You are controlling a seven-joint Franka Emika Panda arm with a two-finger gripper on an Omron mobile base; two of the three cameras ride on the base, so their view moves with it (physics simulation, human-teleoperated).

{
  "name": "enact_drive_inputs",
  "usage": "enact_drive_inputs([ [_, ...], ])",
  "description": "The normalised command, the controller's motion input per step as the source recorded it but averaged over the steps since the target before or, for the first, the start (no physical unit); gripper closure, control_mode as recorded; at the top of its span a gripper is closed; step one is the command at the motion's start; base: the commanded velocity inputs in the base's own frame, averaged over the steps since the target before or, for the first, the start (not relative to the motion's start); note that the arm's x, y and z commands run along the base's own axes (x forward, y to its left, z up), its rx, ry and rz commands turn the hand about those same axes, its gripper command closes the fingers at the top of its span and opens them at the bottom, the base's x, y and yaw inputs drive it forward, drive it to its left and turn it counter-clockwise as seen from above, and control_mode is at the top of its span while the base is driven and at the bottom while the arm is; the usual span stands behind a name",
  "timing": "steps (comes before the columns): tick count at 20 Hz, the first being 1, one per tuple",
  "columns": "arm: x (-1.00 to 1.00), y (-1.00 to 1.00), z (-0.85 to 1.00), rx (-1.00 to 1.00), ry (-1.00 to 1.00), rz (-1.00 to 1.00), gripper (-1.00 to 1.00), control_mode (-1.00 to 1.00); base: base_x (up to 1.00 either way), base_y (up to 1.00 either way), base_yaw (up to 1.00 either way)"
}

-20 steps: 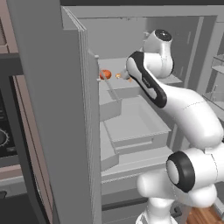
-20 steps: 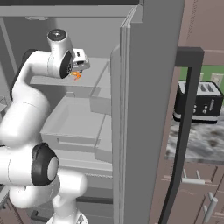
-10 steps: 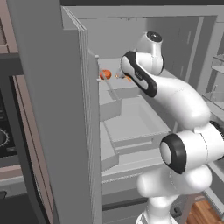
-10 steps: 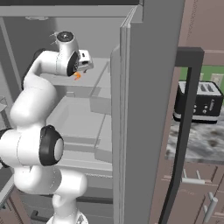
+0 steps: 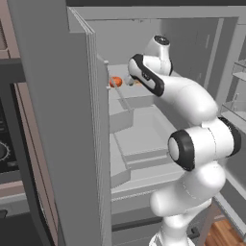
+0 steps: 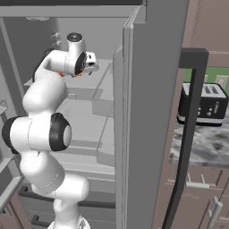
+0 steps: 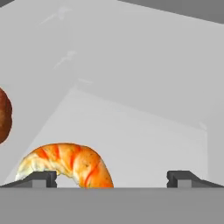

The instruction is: Open the fridge, remove the banana, squash, and shrimp, and place them on any counter.

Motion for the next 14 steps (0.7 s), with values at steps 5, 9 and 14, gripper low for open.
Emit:
enact_drive_inputs([
  [5,0.14,0.26,-0.29,0.00,0.00,0.00,-1.00,-1.00,0.00,0.00,0.00],
  [9,0.00,0.34,-0.36,0.00,0.00,0.00,-1.00,-1.00,0.00,0.00,0.00],
  [14,0.00,0.31,-0.48,0.01,0.00,0.00,-1.00,-1.00,0.00,0.00,0.00],
])
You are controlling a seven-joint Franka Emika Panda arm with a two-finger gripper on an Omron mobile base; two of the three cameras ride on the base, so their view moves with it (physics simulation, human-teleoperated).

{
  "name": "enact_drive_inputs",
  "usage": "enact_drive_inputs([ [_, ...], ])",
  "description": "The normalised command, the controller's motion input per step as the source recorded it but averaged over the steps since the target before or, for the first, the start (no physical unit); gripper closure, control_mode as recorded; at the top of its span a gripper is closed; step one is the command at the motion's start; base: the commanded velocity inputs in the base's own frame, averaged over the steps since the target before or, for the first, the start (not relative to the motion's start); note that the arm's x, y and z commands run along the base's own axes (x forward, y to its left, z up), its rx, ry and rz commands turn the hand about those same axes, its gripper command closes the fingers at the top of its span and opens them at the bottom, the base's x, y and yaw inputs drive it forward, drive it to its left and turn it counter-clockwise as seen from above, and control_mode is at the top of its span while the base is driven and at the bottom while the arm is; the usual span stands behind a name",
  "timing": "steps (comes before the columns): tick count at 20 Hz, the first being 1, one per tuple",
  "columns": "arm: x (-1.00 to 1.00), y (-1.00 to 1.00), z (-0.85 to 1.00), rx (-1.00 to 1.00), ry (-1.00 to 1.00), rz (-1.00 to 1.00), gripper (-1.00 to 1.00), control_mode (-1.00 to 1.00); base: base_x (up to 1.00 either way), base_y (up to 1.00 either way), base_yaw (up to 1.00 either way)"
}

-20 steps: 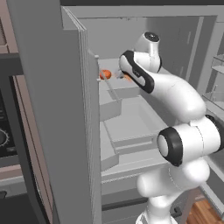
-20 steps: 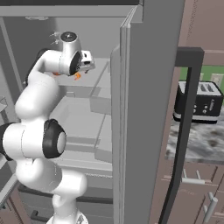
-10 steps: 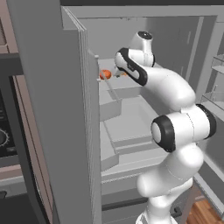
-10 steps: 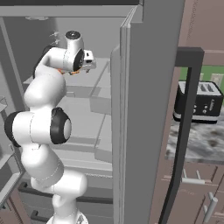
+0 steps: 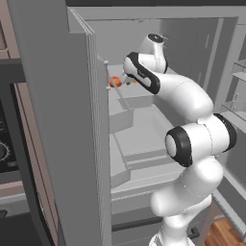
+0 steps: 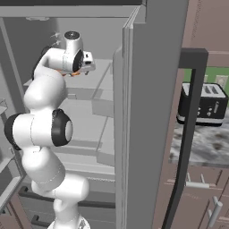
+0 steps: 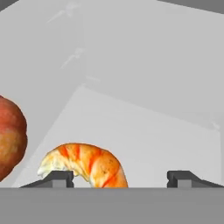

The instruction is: Open the fridge, remove the banana, squash, and shrimp, and place them on any counter.

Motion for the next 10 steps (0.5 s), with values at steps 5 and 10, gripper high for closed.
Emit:
enact_drive_inputs([
  [5,-0.02,0.24,-0.61,0.08,0.00,0.00,1.00,-1.00,0.00,0.00,0.00],
  [10,-0.15,0.19,-0.68,0.12,0.01,0.00,1.00,-1.00,0.00,0.00,0.00],
])
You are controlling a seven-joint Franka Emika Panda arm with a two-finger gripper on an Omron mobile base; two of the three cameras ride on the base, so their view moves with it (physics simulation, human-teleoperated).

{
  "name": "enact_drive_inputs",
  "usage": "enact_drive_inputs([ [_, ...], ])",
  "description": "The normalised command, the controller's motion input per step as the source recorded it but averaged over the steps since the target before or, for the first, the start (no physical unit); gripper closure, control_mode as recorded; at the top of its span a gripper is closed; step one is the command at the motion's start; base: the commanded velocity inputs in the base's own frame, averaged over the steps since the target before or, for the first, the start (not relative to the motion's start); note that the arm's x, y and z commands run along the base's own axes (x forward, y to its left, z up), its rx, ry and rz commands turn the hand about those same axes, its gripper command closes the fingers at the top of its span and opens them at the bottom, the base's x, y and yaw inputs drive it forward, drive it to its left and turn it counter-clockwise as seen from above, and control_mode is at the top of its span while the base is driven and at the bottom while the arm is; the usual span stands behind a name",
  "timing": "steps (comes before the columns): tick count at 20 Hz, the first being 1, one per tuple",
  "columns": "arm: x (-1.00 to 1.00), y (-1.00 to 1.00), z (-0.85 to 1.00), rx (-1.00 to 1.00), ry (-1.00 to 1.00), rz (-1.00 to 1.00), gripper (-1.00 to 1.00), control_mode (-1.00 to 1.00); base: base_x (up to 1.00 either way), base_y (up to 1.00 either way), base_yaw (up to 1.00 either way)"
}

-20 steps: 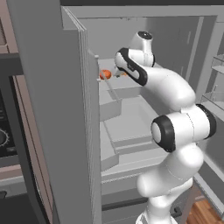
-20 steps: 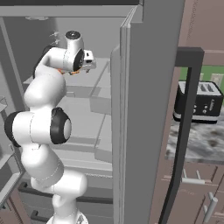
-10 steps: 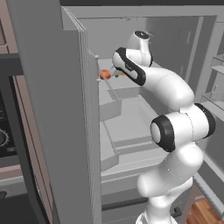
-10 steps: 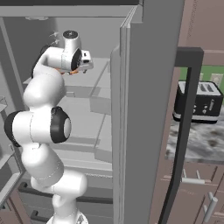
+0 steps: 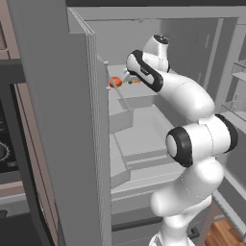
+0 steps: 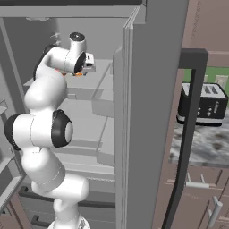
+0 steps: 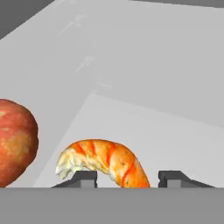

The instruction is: Open the fridge, remove the banana, squash, and shrimp, and place them on any counter.

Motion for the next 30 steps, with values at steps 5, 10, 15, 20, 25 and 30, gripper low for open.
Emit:
enact_drive_inputs([
  [5,-0.33,0.20,-0.50,0.03,0.00,0.00,1.00,-1.00,0.00,0.00,0.00],
  [10,-0.27,0.15,-0.23,0.00,0.02,0.00,1.00,-1.00,0.00,0.00,0.00],
  [15,-0.23,0.02,0.00,0.00,0.00,-0.02,1.00,-1.00,0.00,0.00,0.00],
  [20,-0.39,0.00,0.26,0.00,0.00,-0.06,1.00,-1.00,0.00,0.00,0.00],
  [25,-0.82,-0.05,0.17,0.00,-0.01,-0.19,1.00,-1.00,0.00,0.00,0.00],
  [30,-0.99,-0.05,0.05,0.00,-0.02,-0.25,1.00,-1.00,0.00,0.00,0.00],
])
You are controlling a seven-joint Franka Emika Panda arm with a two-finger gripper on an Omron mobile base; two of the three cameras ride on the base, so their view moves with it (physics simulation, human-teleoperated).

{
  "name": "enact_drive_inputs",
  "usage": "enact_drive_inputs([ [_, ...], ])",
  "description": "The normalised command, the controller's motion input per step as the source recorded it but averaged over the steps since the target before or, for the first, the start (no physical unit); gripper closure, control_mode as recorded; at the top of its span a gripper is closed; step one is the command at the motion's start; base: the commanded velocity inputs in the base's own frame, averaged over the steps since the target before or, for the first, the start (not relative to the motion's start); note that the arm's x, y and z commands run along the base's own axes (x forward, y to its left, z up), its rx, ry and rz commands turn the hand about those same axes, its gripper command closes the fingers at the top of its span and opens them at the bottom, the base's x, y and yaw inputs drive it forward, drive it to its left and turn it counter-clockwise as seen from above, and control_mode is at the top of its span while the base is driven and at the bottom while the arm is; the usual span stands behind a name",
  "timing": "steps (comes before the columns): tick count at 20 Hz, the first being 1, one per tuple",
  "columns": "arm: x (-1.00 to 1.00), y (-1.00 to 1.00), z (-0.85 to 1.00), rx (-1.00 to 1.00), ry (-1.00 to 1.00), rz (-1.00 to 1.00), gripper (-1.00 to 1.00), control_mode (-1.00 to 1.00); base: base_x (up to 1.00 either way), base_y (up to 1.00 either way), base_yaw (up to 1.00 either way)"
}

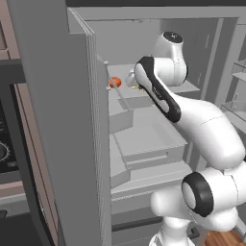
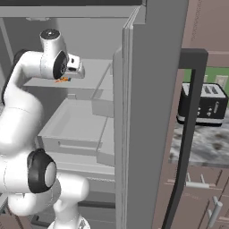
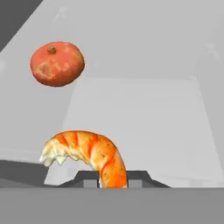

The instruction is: Open the fridge, remove the banana, squash, and shrimp, and place them on any counter.

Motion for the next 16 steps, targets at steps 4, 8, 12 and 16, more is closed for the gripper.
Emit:
enact_drive_inputs([
  [4,-1.00,-0.02,0.00,0.00,-0.13,-0.25,1.00,-1.00,0.00,0.00,0.00],
  [8,-1.00,-0.11,0.12,0.00,-0.12,-0.16,1.00,-1.00,0.00,0.00,0.00],
  [12,-1.00,-0.20,0.25,0.00,-0.09,-0.10,1.00,-1.00,0.00,0.00,0.00],
  [16,-0.94,-0.24,0.35,0.00,-0.01,-0.05,1.00,-1.00,0.00,0.00,0.00],
])
